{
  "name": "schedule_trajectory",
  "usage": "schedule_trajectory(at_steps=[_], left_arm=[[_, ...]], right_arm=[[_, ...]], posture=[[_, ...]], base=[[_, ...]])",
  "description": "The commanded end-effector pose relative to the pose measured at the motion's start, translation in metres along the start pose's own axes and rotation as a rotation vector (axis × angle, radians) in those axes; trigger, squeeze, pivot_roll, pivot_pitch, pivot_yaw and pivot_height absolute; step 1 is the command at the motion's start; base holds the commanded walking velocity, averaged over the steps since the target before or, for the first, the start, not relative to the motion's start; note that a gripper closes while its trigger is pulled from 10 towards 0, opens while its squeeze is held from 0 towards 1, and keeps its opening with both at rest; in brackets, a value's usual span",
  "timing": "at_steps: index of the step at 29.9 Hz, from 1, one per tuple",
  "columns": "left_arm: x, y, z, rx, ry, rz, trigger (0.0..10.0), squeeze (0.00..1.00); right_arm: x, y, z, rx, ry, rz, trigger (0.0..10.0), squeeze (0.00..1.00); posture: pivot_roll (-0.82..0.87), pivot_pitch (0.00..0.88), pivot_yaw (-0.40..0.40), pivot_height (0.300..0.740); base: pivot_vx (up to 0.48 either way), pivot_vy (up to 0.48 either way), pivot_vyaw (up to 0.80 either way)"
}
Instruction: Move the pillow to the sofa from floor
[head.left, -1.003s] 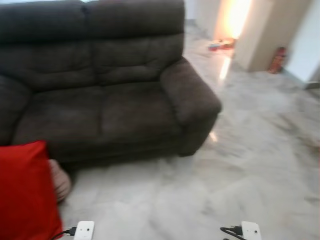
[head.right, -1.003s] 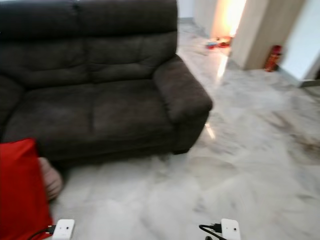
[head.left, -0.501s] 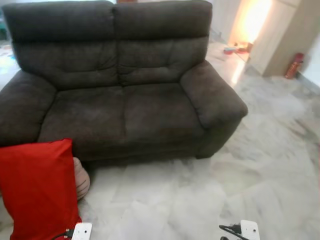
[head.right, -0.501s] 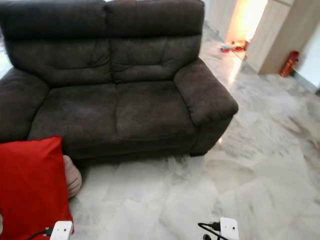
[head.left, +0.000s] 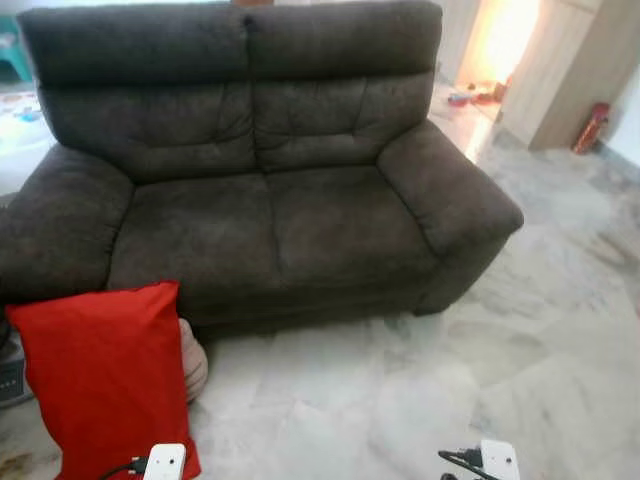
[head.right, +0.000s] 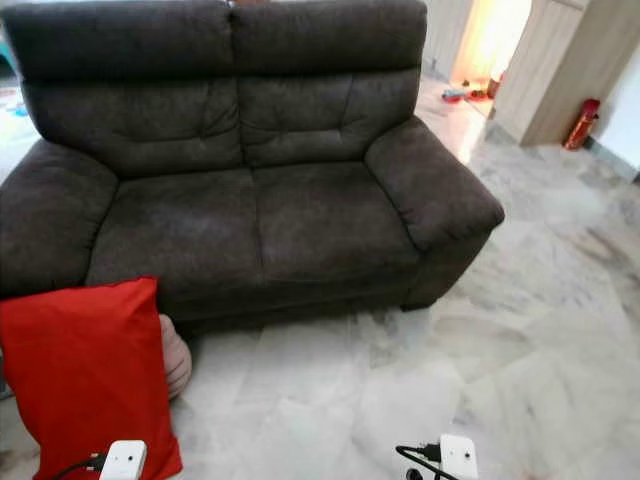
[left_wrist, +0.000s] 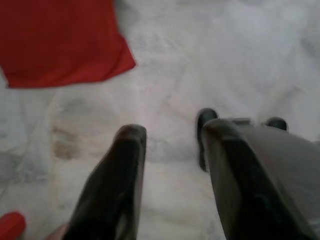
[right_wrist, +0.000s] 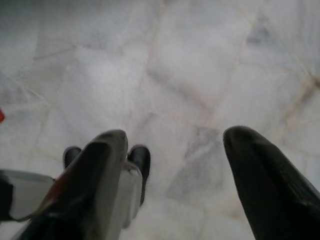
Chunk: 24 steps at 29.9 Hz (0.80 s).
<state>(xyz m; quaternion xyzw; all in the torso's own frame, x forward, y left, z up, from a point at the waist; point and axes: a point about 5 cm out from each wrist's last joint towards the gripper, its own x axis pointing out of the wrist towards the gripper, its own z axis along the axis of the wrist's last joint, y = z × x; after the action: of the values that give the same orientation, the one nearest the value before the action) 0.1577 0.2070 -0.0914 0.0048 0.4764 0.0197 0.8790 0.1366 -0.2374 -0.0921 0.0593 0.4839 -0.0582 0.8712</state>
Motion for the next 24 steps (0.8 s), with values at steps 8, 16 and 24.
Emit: schedule_trajectory(at_steps=[8, 16, 24], left_arm=[[-0.0016, 0.0091, -0.0029, 0.015, 0.015, 0.023, 10.0, 0.00], [-0.0017, 0.0098, -0.0036, 0.038, 0.026, 0.026, 10.0, 0.00], [-0.0017, 0.0100, -0.0028, 0.035, 0.020, 0.028, 10.0, 0.00]], right_arm=[[0.0017, 0.0047, 0.0036, -0.050, 0.003, 0.018, 10.0, 0.00], [0.0017, 0.0050, 0.0028, -0.043, 0.005, 0.021, 10.0, 0.00], [0.0018, 0.0054, 0.0033, -0.057, 0.008, 0.027, 10.0, 0.00]], posture=[[0.07, 0.009, -0.029, 0.740], [0.07, 0.010, -0.027, 0.740], [0.07, 0.009, -0.027, 0.740]], base=[[0.000, 0.369, 0.35], [0.000, 0.093, 0.80], [0.000, 0.000, 0.80]])
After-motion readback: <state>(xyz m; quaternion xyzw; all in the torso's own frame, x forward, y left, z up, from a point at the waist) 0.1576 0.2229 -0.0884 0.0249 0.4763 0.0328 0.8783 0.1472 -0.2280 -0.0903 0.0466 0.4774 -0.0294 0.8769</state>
